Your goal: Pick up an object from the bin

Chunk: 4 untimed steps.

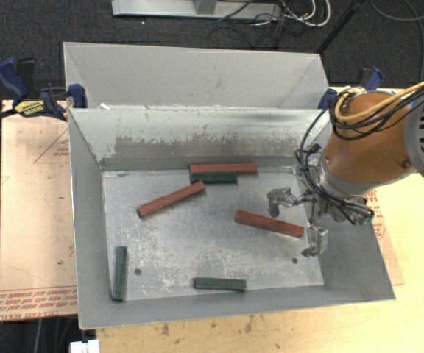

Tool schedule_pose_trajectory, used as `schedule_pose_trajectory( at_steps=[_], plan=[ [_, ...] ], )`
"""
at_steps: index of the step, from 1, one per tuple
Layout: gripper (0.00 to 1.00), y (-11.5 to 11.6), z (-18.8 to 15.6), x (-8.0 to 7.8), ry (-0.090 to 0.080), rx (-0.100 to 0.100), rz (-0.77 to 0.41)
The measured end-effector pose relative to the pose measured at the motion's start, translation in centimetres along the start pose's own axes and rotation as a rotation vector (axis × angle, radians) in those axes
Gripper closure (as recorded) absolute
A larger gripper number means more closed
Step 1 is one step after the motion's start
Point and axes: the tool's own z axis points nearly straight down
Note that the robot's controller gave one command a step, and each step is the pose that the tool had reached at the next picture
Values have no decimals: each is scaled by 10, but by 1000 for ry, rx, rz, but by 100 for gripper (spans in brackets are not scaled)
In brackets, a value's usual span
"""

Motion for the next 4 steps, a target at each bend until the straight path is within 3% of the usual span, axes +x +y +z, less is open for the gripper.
schedule_pose_trajectory(
  at_steps=[1,2,3,4],
  plan=[
    [0,0,0,0,1,-1,-10],
    [100,-10,61,-23,1,-3,-4],
    [100,-10,61,-23,1,-3,-4],
    [100,-19,-129,-2,3,-4,-51]
  ],
)
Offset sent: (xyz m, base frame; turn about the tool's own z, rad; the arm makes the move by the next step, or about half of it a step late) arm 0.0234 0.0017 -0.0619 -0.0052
